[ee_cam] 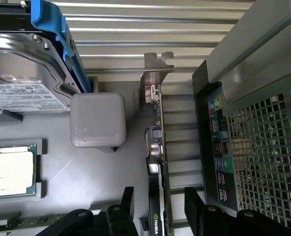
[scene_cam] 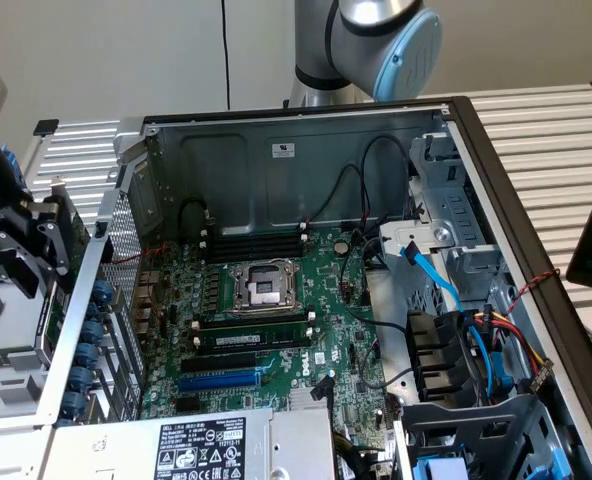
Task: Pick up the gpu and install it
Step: 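Pick up the gpu and move the gpu toward the slot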
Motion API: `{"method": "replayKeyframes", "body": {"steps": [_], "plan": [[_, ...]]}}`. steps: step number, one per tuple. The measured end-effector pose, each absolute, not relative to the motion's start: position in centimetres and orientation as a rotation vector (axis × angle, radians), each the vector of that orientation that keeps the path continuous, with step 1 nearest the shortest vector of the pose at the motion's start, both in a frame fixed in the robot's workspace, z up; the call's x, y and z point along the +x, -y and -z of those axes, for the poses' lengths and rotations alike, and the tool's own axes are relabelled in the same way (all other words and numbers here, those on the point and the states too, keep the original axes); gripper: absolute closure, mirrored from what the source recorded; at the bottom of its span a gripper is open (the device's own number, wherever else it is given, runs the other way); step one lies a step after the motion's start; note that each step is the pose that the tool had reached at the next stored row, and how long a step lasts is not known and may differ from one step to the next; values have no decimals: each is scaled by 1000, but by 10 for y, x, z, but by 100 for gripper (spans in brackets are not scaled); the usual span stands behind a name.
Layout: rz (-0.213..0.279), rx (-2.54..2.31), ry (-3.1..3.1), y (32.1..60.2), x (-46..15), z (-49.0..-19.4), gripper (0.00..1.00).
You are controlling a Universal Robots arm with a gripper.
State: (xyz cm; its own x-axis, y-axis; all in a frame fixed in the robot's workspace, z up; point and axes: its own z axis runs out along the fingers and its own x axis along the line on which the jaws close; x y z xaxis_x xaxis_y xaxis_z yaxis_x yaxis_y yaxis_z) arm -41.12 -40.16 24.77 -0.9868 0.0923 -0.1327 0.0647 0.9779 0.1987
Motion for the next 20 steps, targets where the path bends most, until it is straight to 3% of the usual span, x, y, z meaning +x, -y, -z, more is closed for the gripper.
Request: {"method": "replayKeyframes", "body": {"steps": [20], "plan": [[-288, 174, -2960, 397, -412, -228, 47]]}}
